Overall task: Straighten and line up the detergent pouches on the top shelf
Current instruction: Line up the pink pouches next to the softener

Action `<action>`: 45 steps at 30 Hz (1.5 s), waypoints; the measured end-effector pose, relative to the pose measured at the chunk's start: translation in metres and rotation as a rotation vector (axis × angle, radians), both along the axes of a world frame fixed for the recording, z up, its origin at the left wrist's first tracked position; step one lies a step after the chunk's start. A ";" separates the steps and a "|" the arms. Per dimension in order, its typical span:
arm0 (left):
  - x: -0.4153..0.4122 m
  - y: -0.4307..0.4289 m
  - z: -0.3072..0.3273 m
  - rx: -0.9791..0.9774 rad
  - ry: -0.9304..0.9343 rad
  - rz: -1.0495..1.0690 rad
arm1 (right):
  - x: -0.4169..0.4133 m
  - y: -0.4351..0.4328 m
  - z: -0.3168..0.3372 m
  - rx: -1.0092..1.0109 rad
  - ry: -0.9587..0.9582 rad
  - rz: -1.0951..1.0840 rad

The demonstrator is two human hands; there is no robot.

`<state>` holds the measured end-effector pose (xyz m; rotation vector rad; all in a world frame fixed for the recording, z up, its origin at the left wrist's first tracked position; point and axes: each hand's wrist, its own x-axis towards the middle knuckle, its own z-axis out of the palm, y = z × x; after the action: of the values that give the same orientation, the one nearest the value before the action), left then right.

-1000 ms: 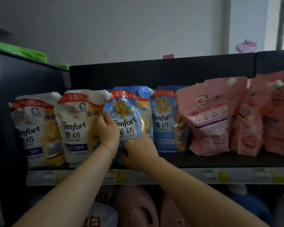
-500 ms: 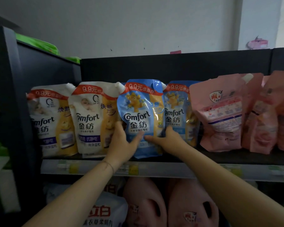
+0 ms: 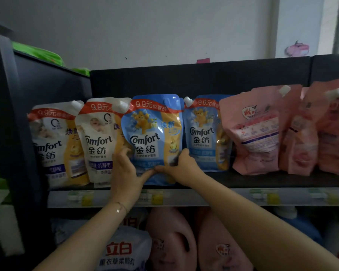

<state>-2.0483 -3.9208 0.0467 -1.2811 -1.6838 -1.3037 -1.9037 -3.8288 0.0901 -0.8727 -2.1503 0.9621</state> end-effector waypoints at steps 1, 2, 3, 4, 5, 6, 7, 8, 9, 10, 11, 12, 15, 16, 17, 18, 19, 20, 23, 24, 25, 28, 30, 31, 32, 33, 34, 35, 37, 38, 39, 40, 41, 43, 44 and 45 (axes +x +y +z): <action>0.002 -0.003 0.000 0.024 0.028 0.004 | 0.005 0.001 0.000 0.044 -0.038 0.003; 0.004 -0.006 -0.001 0.034 0.072 0.011 | 0.011 0.002 -0.001 0.100 -0.075 -0.004; 0.008 -0.007 -0.002 0.035 0.129 0.012 | 0.017 0.003 -0.002 0.160 -0.111 -0.022; 0.011 -0.007 -0.002 0.029 0.190 0.007 | 0.024 0.004 -0.003 0.224 -0.144 -0.053; 0.016 -0.006 -0.002 0.017 0.255 0.004 | 0.030 0.006 -0.003 0.289 -0.180 -0.091; 0.021 -0.004 -0.002 -0.002 0.319 0.002 | 0.037 0.006 -0.004 0.349 -0.215 -0.129; 0.027 -0.002 -0.002 -0.027 0.372 -0.005 | 0.044 0.007 -0.004 0.405 -0.242 -0.161; 0.034 0.002 -0.002 -0.057 0.408 -0.027 | 0.050 0.008 -0.004 0.457 -0.264 -0.186; 0.042 0.006 -0.001 -0.084 0.428 -0.061 | 0.058 0.008 -0.004 0.504 -0.280 -0.208; 0.051 0.010 0.000 -0.108 0.441 -0.102 | 0.066 0.010 -0.004 0.544 -0.287 -0.227; 0.060 0.015 0.000 -0.127 0.451 -0.147 | 0.075 0.012 -0.005 0.579 -0.284 -0.243; 0.069 0.021 0.000 -0.146 0.460 -0.188 | 0.084 0.014 -0.006 0.609 -0.276 -0.261; 0.098 0.042 -0.001 -0.207 0.431 -0.256 | 0.112 0.025 -0.008 0.669 -0.246 -0.310; 0.107 0.049 -0.002 -0.224 0.399 -0.267 | 0.122 0.029 -0.010 0.675 -0.230 -0.325; 0.115 0.056 -0.004 -0.234 0.367 -0.270 | 0.133 0.033 -0.012 0.678 -0.211 -0.341; 0.123 0.063 -0.007 -0.240 0.337 -0.268 | 0.143 0.038 -0.014 0.682 -0.194 -0.360; 0.130 0.070 -0.009 -0.250 0.309 -0.265 | 0.154 0.044 -0.018 0.687 -0.184 -0.380; 0.136 0.076 -0.011 -0.262 0.287 -0.264 | 0.164 0.050 -0.021 0.690 -0.182 -0.401; 0.154 0.094 -0.010 -0.281 0.239 -0.262 | 0.191 0.069 -0.029 0.689 -0.210 -0.447; 0.160 0.099 -0.006 -0.274 0.216 -0.273 | 0.198 0.075 -0.029 0.689 -0.216 -0.461; 0.166 0.106 -0.003 -0.264 0.186 -0.292 | 0.205 0.082 -0.029 0.689 -0.213 -0.472; 0.186 0.129 0.011 -0.245 -0.014 -0.389 | 0.216 0.101 -0.026 0.685 -0.195 -0.481; 0.201 0.145 0.020 -0.215 -0.239 -0.491 | 0.217 0.113 -0.022 0.686 -0.180 -0.466; 0.208 0.153 0.024 -0.201 -0.345 -0.516 | 0.216 0.118 -0.019 0.688 -0.176 -0.454; 0.214 0.161 0.027 -0.197 -0.435 -0.529 | 0.214 0.123 -0.018 0.688 -0.169 -0.441; 0.220 0.168 0.030 -0.215 -0.510 -0.531 | 0.212 0.127 -0.017 0.690 -0.155 -0.425; 0.224 0.173 0.031 -0.247 -0.584 -0.528 | 0.210 0.131 -0.017 0.690 -0.140 -0.408; 0.226 0.177 0.031 -0.284 -0.655 -0.529 | 0.208 0.135 -0.019 0.693 -0.125 -0.389; 0.225 0.187 0.026 -0.322 -0.743 -0.552 | 0.205 0.141 -0.024 0.696 -0.086 -0.343; 0.222 0.192 0.023 -0.319 -0.759 -0.568 | 0.204 0.144 -0.027 0.691 -0.055 -0.317; 0.220 0.195 0.020 -0.313 -0.768 -0.578 | 0.203 0.146 -0.029 0.687 -0.024 -0.299; 0.218 0.196 0.018 -0.307 -0.784 -0.584 | 0.203 0.147 -0.031 0.689 0.001 -0.291; 0.216 0.197 0.018 -0.307 -0.809 -0.589 | 0.202 0.148 -0.032 0.701 0.019 -0.291; 0.214 0.198 0.019 -0.320 -0.849 -0.593 | 0.202 0.149 -0.035 0.753 0.056 -0.299; 0.213 0.198 0.018 -0.345 -0.863 -0.584 | 0.202 0.149 -0.036 0.783 0.069 -0.301; 0.212 0.198 0.018 -0.371 -0.862 -0.572 | 0.203 0.149 -0.038 0.806 0.078 -0.297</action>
<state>-1.8363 -3.7226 0.0644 -1.6174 -2.3083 -2.1781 -1.7011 -3.6798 0.0522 -0.6858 -1.9946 -0.0469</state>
